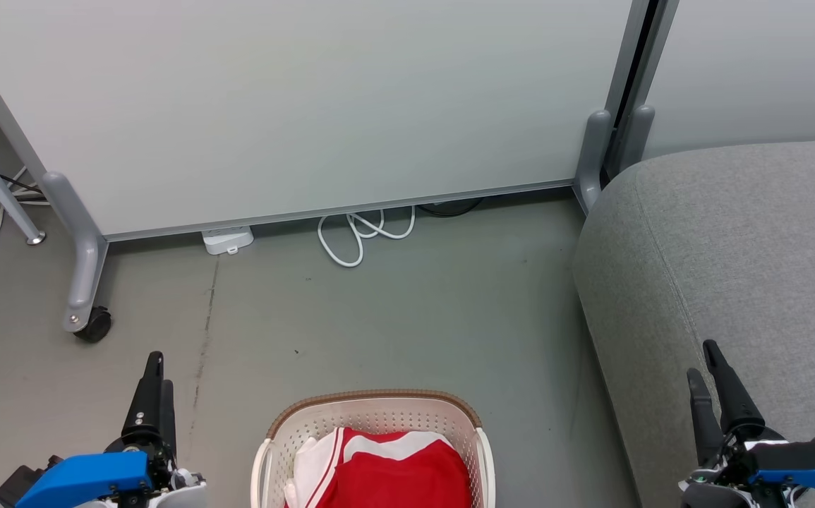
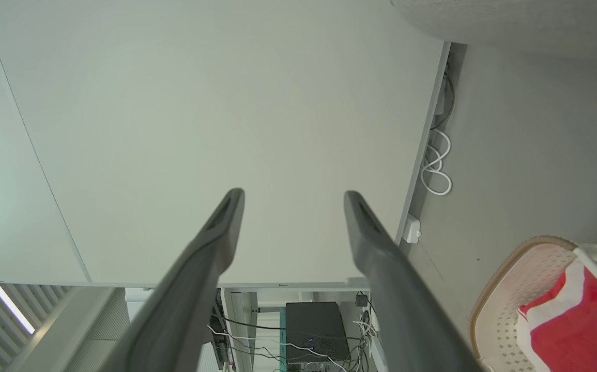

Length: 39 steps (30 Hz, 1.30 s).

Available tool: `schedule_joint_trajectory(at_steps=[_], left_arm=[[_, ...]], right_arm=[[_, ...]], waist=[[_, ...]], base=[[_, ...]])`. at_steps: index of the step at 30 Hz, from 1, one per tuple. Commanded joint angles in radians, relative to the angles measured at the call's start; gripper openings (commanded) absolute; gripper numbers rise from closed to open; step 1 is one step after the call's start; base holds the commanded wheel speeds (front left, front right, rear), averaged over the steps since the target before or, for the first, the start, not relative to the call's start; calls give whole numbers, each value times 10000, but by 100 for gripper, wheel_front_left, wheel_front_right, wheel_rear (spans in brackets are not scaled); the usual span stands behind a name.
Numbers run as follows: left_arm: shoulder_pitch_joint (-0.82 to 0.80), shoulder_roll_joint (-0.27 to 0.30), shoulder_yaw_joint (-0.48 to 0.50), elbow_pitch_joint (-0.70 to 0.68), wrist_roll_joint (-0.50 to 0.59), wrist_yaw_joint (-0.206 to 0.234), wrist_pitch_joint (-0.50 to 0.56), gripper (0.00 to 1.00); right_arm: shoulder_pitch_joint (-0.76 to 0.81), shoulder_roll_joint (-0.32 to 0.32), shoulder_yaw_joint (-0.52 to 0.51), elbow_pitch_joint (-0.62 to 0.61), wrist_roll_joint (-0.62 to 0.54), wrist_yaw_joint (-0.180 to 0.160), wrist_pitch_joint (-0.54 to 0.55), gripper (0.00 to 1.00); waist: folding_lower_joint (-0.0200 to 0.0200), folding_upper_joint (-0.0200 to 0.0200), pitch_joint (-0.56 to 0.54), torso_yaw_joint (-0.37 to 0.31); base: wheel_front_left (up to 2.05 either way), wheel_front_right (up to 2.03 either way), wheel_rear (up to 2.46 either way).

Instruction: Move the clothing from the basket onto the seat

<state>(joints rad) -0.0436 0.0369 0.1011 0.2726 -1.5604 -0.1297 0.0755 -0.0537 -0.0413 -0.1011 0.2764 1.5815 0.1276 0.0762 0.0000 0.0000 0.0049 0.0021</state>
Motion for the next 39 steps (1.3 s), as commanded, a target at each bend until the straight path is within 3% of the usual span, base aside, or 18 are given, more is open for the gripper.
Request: schedule_joint_trajectory(at_steps=[1, 19, 39], left_arm=[[-249, 79, -57, -273, 305, -3, -120, 100], [-218, 101, -621, -862, 3926, 102, -907, 100], [-179, 146, -1501, -1063, 7942, 737, -1590, 100]], right_arm=[[-179, -41, 35, -245, -246, 15, -125, 100], [-144, -59, 684, -836, -3854, 21, -912, 100], [-69, -76, 1368, -1103, -7684, 27, -1592, 100]], waist=[[0, 0, 2, 6], [0, 0, 25, 76], [0, 0, 28, 135]], base=[[0, 0, 0], [0, 0, 0], [0, 0, 0]])
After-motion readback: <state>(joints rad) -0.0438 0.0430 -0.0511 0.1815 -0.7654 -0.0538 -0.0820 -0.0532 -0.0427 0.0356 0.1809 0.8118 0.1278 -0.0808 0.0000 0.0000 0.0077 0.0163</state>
